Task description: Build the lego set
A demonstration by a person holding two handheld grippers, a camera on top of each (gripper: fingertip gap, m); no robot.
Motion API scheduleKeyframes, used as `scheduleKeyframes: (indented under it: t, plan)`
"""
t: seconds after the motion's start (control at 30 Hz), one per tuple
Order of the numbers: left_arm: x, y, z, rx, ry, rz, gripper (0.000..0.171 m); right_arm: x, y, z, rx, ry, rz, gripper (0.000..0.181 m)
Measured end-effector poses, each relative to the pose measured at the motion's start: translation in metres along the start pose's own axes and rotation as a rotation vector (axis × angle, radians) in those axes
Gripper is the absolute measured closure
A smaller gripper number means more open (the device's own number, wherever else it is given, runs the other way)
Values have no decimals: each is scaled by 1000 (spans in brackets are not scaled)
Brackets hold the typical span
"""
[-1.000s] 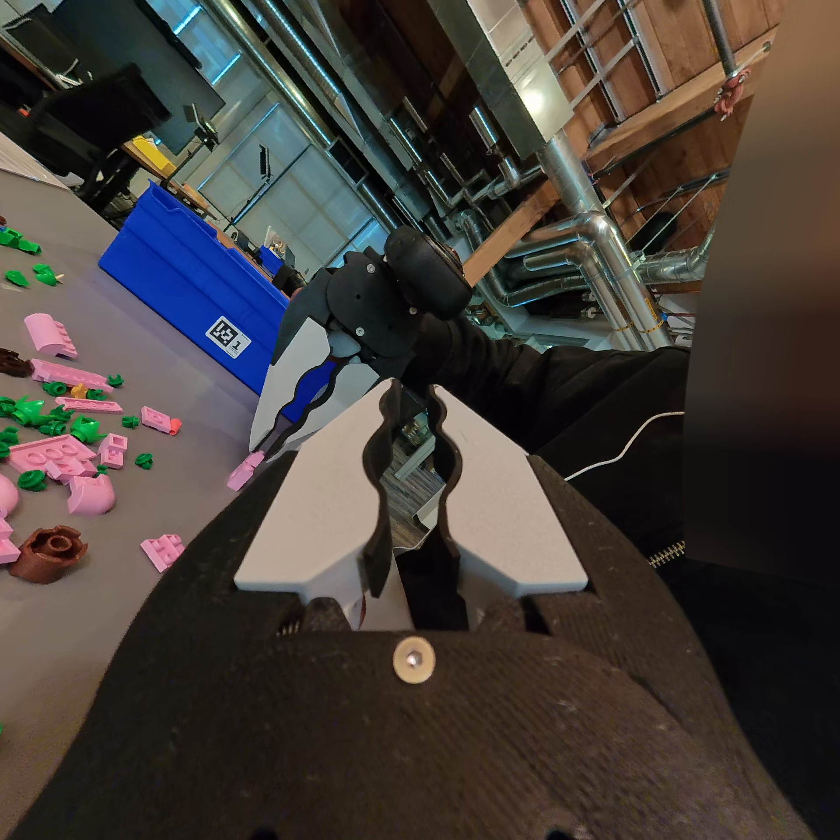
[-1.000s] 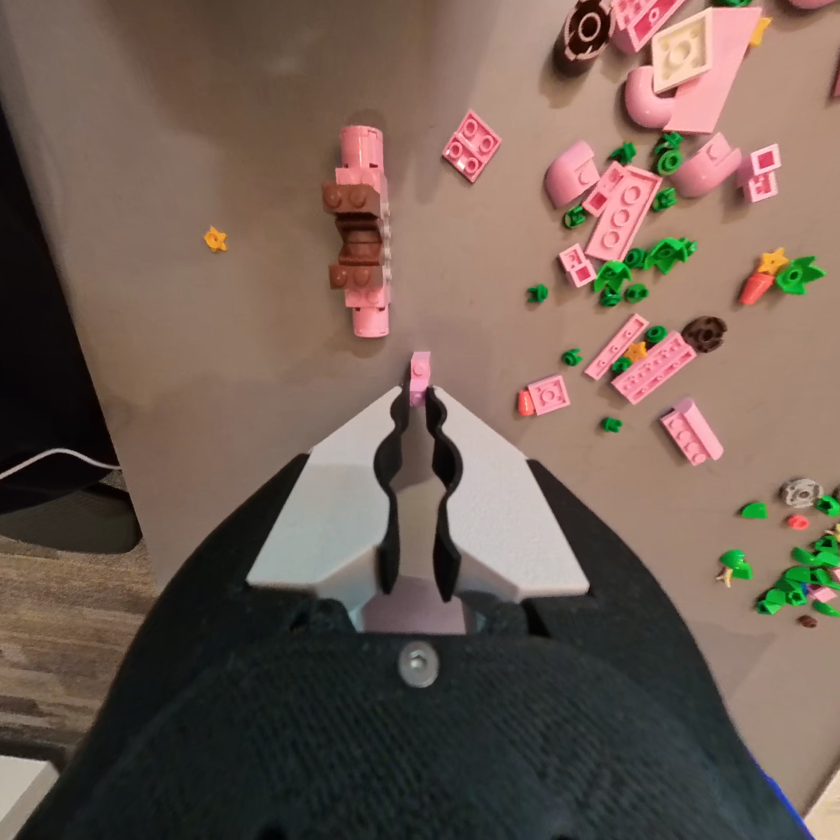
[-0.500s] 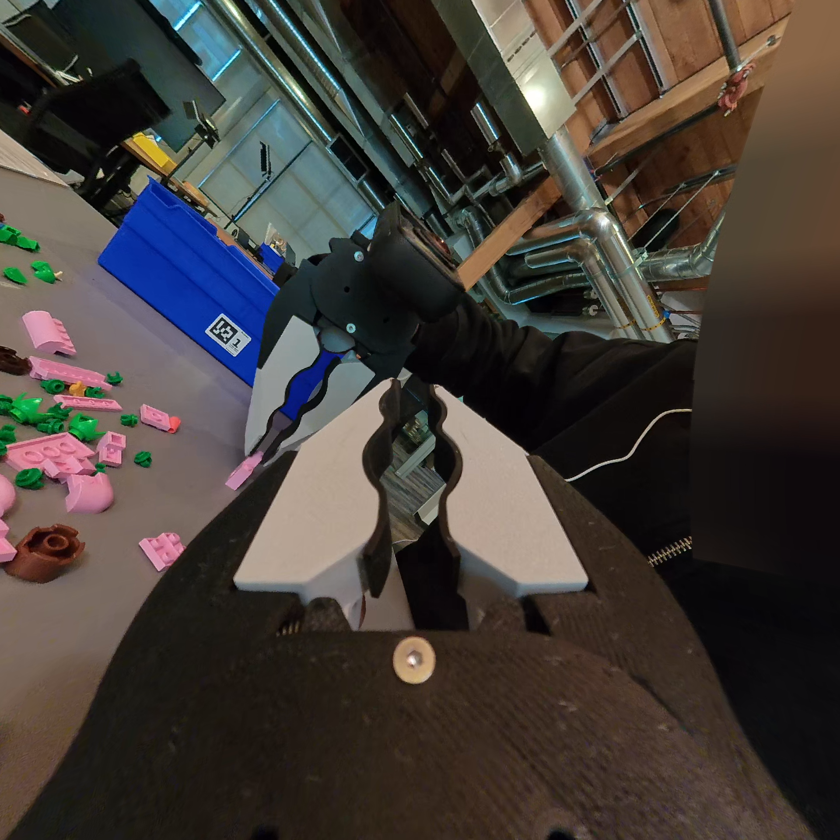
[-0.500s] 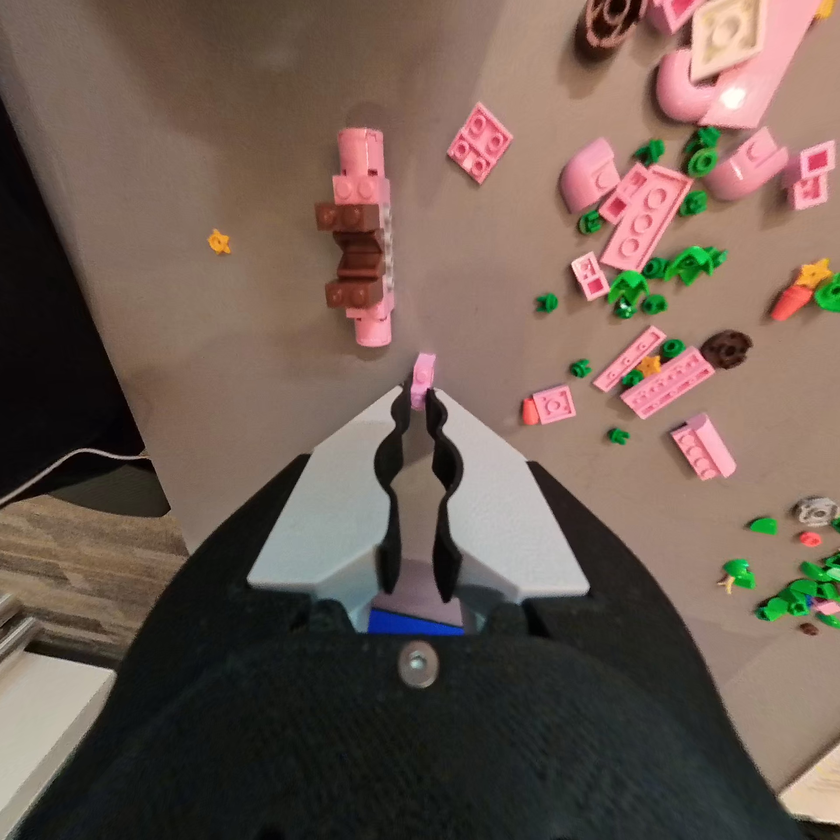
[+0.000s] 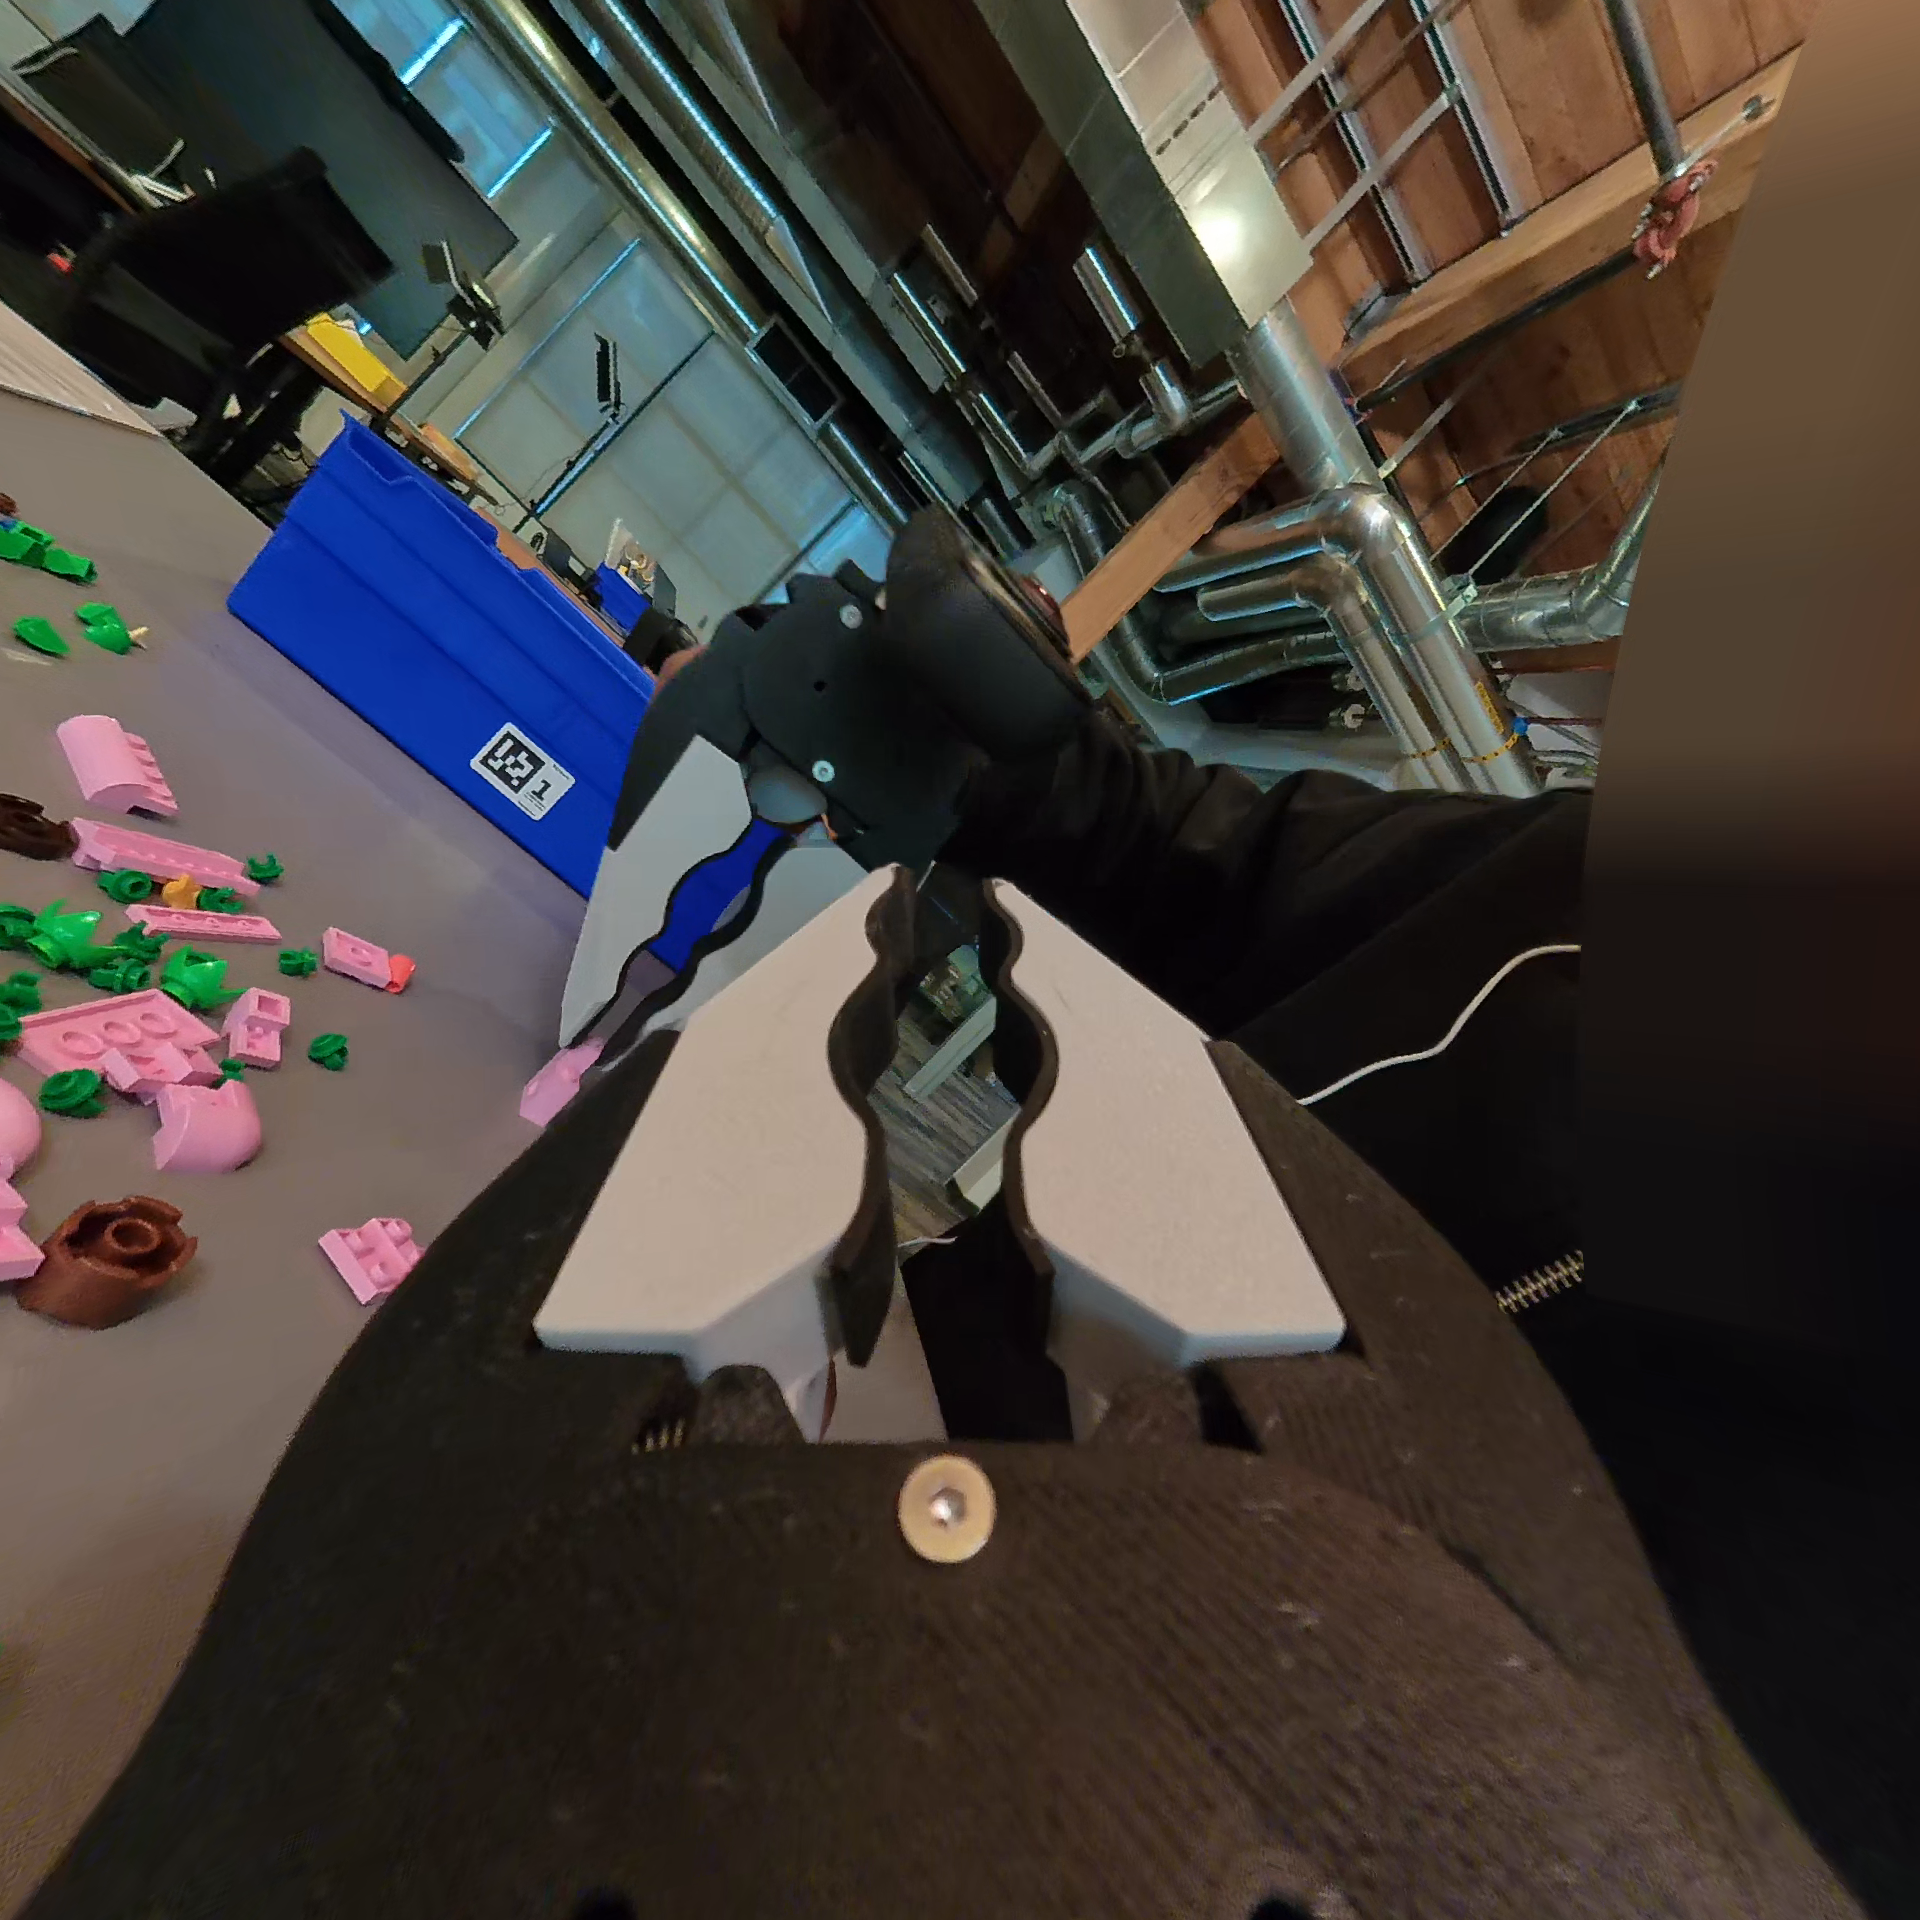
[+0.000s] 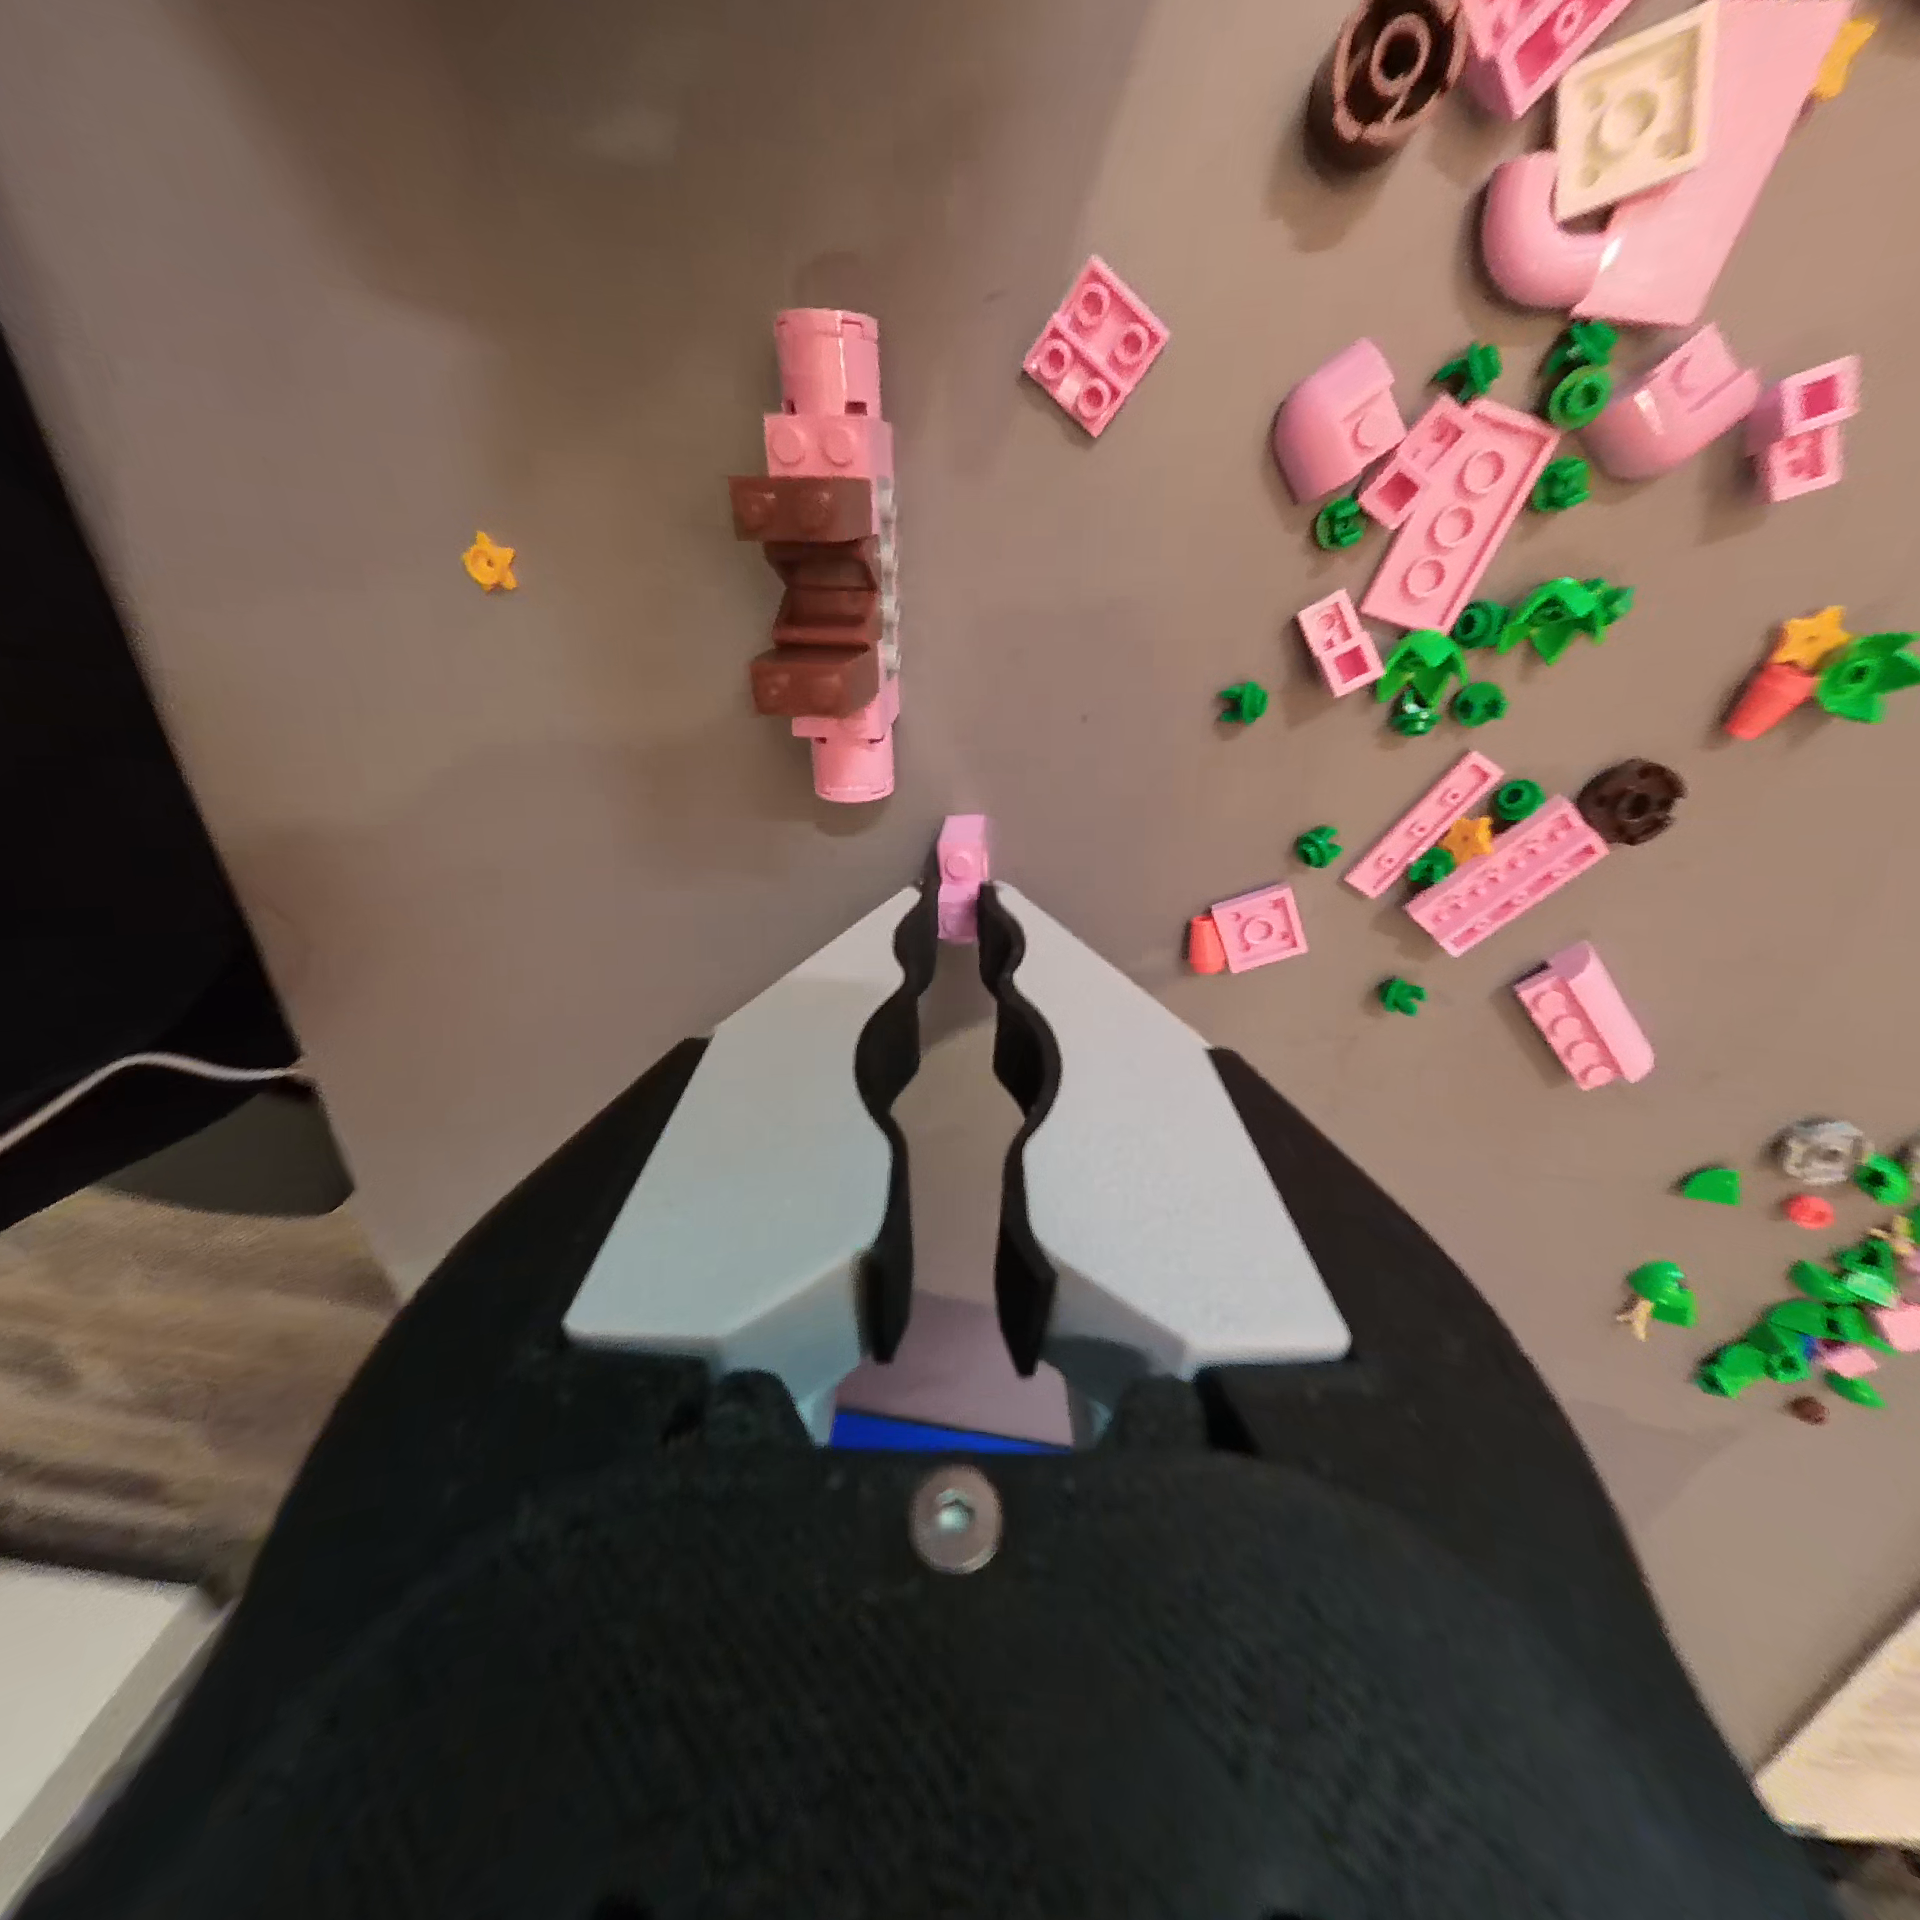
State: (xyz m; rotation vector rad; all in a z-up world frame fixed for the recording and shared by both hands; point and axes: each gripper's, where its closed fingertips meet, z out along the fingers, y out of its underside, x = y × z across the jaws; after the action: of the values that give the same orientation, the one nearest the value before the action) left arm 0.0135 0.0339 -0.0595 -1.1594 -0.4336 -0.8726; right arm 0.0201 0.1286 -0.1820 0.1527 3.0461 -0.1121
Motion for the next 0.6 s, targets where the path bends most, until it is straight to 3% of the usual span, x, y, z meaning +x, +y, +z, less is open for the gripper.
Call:
scheduleKeyframes:
  t: [0.13,0.27,0.6]
  plan:
    - [-1,0,0,0,-10,10,163,-3,-15,-15,170,35,17,164]
    - [-2,1,0,-8,-22,23,162,21,-16,-44,319,102,142,158]
    - [-3,2,0,-17,-49,59,163,132,56,-58,261,447,349,160]
